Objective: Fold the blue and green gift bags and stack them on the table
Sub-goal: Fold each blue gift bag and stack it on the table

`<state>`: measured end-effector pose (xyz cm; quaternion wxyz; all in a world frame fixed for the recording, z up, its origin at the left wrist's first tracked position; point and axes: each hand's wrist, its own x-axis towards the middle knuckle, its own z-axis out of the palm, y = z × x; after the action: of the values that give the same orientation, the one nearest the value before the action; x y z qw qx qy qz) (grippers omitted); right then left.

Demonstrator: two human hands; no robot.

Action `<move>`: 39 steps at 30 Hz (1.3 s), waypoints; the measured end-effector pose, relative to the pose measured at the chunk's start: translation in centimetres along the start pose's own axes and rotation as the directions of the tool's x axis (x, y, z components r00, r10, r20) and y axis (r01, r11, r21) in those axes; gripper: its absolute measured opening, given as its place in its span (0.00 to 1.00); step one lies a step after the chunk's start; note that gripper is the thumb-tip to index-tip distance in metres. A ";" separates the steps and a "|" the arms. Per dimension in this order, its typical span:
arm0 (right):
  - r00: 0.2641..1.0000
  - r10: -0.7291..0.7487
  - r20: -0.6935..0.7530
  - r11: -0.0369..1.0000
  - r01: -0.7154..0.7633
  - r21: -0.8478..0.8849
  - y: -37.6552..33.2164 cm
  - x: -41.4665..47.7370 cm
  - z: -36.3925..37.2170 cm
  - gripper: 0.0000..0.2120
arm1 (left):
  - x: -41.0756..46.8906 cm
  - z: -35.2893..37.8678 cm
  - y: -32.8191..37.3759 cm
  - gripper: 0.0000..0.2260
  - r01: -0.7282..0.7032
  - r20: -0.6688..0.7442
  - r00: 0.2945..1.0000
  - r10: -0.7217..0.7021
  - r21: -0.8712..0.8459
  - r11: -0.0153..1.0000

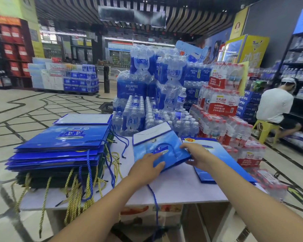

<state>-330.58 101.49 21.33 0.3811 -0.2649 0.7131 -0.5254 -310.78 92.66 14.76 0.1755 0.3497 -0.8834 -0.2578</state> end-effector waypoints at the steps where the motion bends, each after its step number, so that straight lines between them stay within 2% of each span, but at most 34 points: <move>1: 0.998 -0.066 0.021 0.996 0.065 0.060 -0.9 -0.6 0.2 0.02 | 0.3 -0.7 0.9 0.25 0.002 -0.007 1.000 -0.002 -0.087 0.996; 4: 0.968 -0.230 0.101 0.969 0.217 0.118 -4.0 -2.7 0.5 0.02 | 0.5 -3.5 5.3 0.24 0.006 0.004 1.000 -0.005 -0.432 0.902; 6: 0.940 -0.298 0.164 0.954 0.291 0.066 -5.6 -3.8 0.9 0.08 | 0.6 -5.3 7.6 0.17 0.062 0.062 0.998 -0.028 -0.661 0.748; 7: 0.929 -0.315 0.195 0.947 0.321 0.000 -6.1 -4.0 1.1 0.11 | 0.8 -6.1 8.2 0.17 0.111 0.099 0.994 -0.056 -0.742 0.661; 10: 0.902 -0.353 0.247 0.879 0.411 -0.244 -5.6 -4.1 2.2 0.13 | 2.2 -6.7 7.0 0.24 0.241 0.215 0.970 -0.112 -0.802 0.547; 12: 0.898 -0.350 0.268 0.850 0.424 -0.311 -4.0 -3.7 2.7 0.15 | 2.8 -6.0 5.4 0.21 0.283 0.236 0.959 -0.155 -0.797 0.534; 13: 0.901 -0.330 0.281 0.851 0.413 -0.324 -3.0 -3.2 2.9 0.15 | 3.1 -5.3 4.5 0.17 0.293 0.210 0.956 -0.206 -0.757 0.584; 14: 0.904 -0.306 0.299 0.853 0.400 -0.335 -2.0 -2.7 3.1 0.15 | 3.1 -4.7 3.4 0.15 0.285 0.165 0.958 -0.236 -0.659 0.696; 15: 0.905 -0.282 0.319 0.853 0.388 -0.348 -0.9 -2.2 3.3 0.15 | 2.8 -4.3 2.2 0.16 0.285 0.107 0.958 -0.266 -0.458 0.842; 16: 0.906 -0.259 0.334 0.853 0.377 -0.362 0.3 -1.8 3.4 0.14 | 2.6 -3.8 0.8 0.18 0.291 0.046 0.957 -0.288 -0.198 0.936; 17: 0.910 -0.235 0.341 0.853 0.362 -0.377 1.3 -1.3 3.5 0.13 | 2.1 -3.4 -0.5 0.20 0.290 -0.002 0.957 -0.290 0.059 0.955; 18: 0.913 -0.216 0.348 0.845 0.353 -0.402 2.4 -0.9 3.5 0.13 | 1.6 -2.9 -1.6 0.22 0.269 -0.028 0.963 -0.269 0.226 0.936; 19: 0.910 -0.206 0.359 0.820 0.361 -0.444 3.3 -0.5 3.5 0.13 | 1.0 -2.4 -2.3 0.24 0.222 -0.044 0.975 -0.219 0.306 0.926; 21: 0.898 -0.217 0.384 0.757 0.403 -0.514 4.1 -0.2 3.1 0.13 | -0.1 -1.3 -2.5 0.26 0.000 -0.008 1.000 0.003 0.320 0.947; 23: 0.885 -0.254 0.390 0.748 0.435 -0.501 4.0 -0.4 2.5 0.13 | -1.1 -0.4 -2.5 0.25 -0.199 0.076 0.980 0.184 0.315 0.928; 25: 0.857 -0.320 0.403 0.672 0.506 -0.541 3.4 -1.3 1.1 0.15 | -1.5 -0.2 -2.9 0.25 -0.229 0.119 0.972 0.201 0.299 0.926; 28: 0.775 -0.363 0.518 0.380 0.630 -0.677 3.0 -2.7 -1.8 0.18 | -1.8 -0.4 -3.8 0.26 -0.214 0.102 0.976 0.193 0.282 0.935; 30: 0.717 -0.302 0.628 0.105 0.680 -0.726 3.5 -3.3 -3.8 0.23 | -1.8 -0.3 -4.0 0.27 -0.226 0.110 0.973 0.202 0.281 0.933; 32: 0.630 -0.251 0.735 -0.216 0.704 -0.677 4.8 -3.0 -5.5 0.27 | -1.7 -0.1 -4.3 0.27 -0.251 0.130 0.966 0.222 0.281 0.926; 33: 0.586 -0.239 0.774 -0.339 0.696 -0.632 5.6 -2.9 -5.9 0.26 | -1.7 0.0 -4.5 0.26 -0.259 0.137 0.964 0.229 0.277 0.925; 34: 0.549 -0.249 0.798 -0.410 0.686 -0.601 6.2 -2.7 -6.3 0.23 | -1.7 0.1 -4.6 0.26 -0.265 0.142 0.962 0.234 0.274 0.924; 35: 0.517 -0.277 0.810 -0.437 0.683 -0.585 6.7 -2.5 -6.5 0.18 | -1.7 0.2 -4.7 0.26 -0.267 0.147 0.961 0.234 0.277 0.923; 37: 0.486 -0.359 0.797 -0.380 0.704 -0.600 7.0 -2.5 -6.3 0.07 | -1.6 0.4 -4.7 0.26 -0.269 0.153 0.960 0.233 0.290 0.918; 38: 0.506 -0.394 0.767 -0.289 0.724 -0.627 6.8 -2.7 -5.9 0.04 | -1.7 0.4 -4.6 0.26 -0.273 0.155 0.959 0.236 0.295 0.916; 39: 0.561 -0.419 0.714 -0.143 0.736 -0.662 6.4 -3.2 -5.1 0.03 | -1.8 0.4 -4.5 0.26 -0.278 0.158 0.958 0.240 0.301 0.912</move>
<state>-332.79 108.78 16.91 -0.0597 -0.7908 0.6078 -0.0407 -307.36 91.24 11.65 0.0967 0.2373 -0.9608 -0.1055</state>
